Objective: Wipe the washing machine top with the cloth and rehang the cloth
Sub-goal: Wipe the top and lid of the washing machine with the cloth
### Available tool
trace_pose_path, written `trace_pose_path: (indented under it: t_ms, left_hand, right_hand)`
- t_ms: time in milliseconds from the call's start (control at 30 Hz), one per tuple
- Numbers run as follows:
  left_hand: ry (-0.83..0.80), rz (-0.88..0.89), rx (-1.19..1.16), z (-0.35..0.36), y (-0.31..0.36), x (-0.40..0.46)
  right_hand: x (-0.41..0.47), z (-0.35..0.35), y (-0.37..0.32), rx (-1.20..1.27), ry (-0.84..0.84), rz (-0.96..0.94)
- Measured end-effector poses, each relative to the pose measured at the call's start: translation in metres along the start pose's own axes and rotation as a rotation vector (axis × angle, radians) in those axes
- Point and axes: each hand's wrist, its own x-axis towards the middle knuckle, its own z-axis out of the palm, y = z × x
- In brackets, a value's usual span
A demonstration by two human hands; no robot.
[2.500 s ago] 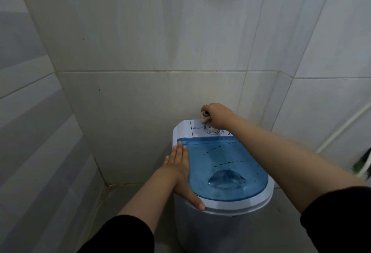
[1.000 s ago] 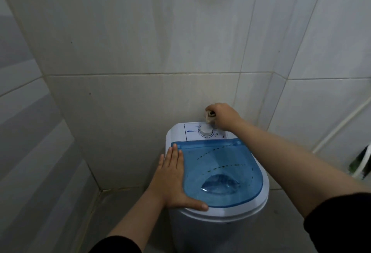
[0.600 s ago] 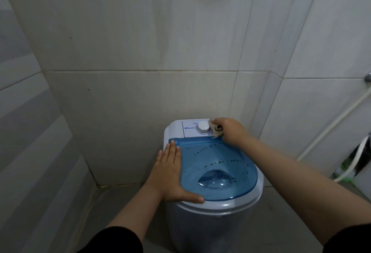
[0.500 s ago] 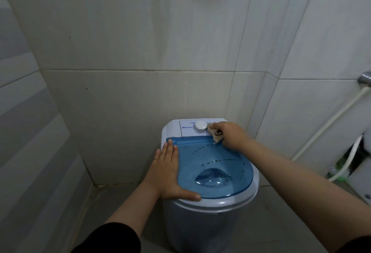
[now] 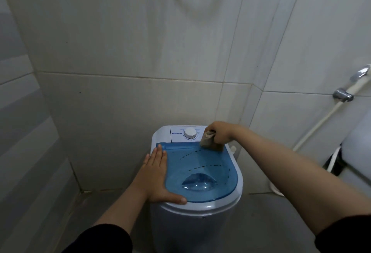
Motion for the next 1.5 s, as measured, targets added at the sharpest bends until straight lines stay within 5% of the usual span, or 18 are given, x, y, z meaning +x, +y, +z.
trace_pose_path:
  t_ms: [167,533,800,1067,1500]
  left_hand:
    - [0.002,0.014,-0.013,0.002,0.000,0.001]
    - [0.005,0.013,0.009,0.006,-0.004,0.005]
    - [-0.009,0.012,0.014,0.003,0.000,0.003]
    - [-0.014,0.000,0.013,-0.001,0.003,0.000]
    - [0.034,-0.007,-0.031,0.001,0.002,0.000]
  right_hand:
    - [0.022,-0.003,0.011,0.186,0.360,0.030]
    - [0.032,0.029,0.044,0.135,0.343,0.067]
    - [-0.003,0.045,0.039,-0.167,0.264,-0.034]
    - [-0.014,0.052,-0.006,-0.247,0.243,-0.024]
    - [0.010,0.071,-0.091,-0.231,0.218,-0.280]
